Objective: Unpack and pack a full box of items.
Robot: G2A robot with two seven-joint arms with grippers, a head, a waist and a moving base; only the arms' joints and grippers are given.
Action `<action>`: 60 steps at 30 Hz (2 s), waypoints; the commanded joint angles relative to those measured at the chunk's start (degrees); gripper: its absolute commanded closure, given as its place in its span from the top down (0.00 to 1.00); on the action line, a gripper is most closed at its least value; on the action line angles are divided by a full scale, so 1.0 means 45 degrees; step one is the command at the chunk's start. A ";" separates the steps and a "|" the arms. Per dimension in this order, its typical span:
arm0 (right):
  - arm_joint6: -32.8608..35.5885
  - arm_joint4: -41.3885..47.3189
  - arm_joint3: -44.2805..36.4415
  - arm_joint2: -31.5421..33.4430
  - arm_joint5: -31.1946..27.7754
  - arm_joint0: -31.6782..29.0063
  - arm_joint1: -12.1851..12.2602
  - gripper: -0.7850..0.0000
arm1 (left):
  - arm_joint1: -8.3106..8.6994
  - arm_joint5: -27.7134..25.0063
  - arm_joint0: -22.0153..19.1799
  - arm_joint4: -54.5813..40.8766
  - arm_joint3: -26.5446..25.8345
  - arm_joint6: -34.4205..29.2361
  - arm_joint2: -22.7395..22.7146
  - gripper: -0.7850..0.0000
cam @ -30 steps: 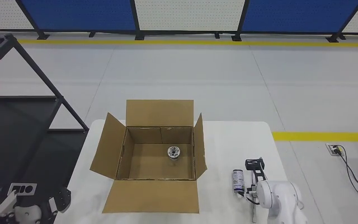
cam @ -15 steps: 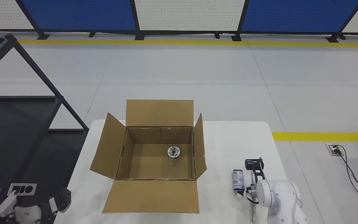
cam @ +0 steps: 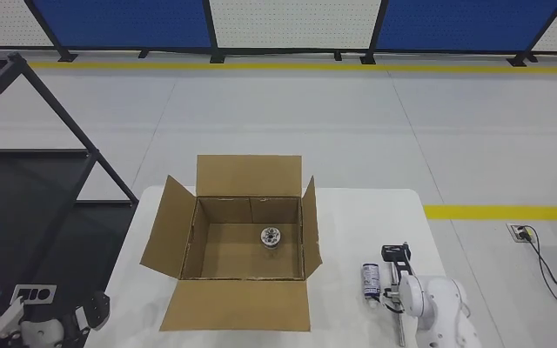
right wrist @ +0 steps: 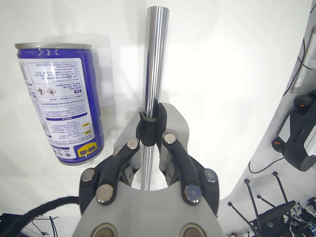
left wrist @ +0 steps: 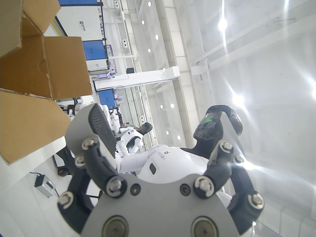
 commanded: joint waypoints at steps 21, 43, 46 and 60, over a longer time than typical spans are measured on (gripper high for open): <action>-0.0790 0.2213 -0.9958 0.0587 -0.0037 -0.1673 0.0170 0.00 | 0.0025 0.0098 -0.0215 0.0127 0.0033 0.0012 0.0226 1.00; -0.1831 0.2627 -1.0459 -0.0208 -0.0726 -0.1425 0.0207 0.00 | -0.0032 -0.1175 -0.0192 0.0071 -0.0838 0.0985 -0.0984 1.00; -0.1923 0.1909 -1.0459 -0.1172 -0.1041 -0.0327 0.0220 0.00 | 0.0004 -0.1108 -0.0469 0.0045 -0.0644 0.1262 -0.1229 1.00; -0.1721 0.4145 -0.5740 -0.6011 0.0179 0.7555 -0.0587 0.00 | -0.0111 -0.1292 -0.0149 -0.1018 0.0848 0.1400 -0.2040 1.00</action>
